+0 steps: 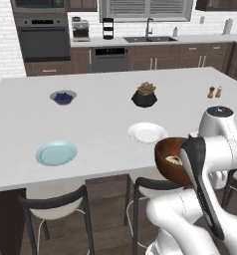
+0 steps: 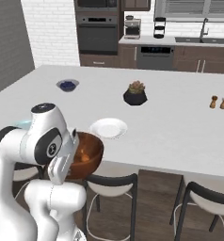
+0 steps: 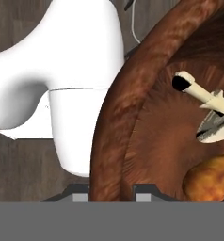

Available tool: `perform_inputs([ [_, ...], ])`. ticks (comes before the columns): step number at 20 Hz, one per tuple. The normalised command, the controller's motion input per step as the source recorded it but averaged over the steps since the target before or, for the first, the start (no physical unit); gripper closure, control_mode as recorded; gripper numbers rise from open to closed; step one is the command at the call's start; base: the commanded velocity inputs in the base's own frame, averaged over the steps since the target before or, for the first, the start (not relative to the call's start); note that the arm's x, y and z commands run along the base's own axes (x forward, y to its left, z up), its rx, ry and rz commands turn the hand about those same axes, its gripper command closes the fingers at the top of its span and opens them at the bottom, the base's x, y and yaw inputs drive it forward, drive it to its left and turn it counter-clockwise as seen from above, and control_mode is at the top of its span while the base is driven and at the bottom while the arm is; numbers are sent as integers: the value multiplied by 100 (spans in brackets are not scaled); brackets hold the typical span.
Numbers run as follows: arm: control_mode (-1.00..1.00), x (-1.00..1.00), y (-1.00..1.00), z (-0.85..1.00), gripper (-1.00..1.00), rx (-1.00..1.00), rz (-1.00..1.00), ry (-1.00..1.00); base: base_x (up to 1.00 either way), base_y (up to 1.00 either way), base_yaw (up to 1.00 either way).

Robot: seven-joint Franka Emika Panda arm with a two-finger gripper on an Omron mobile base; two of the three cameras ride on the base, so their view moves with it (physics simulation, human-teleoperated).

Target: Pick the chicken drumstick and mushroom from their plates and place them in the bowl. Then put the bowl in the fridge.

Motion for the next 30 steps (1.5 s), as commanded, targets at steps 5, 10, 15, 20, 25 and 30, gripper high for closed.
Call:
perform_inputs([
  [5, 100, 0, 0, 0, 100, 0, 0, 0, -100, -7, -1],
  [10, 100, 0, 0, 0, 100, 0, 0, 0, -95, -13, -2],
  [15, 100, 0, 0, 0, 100, 0, 0, 0, -43, -14, -10],
  [20, 100, 0, 0, 0, 100, 0, 0, 0, 25, 0, -63],
  [25, 100, 0, 0, 0, 100, 0, 0, 0, 9, -9, -80],
  [30, 100, 0, 0, 0, 100, 0, 0, 0, 4, -4, -84],
])
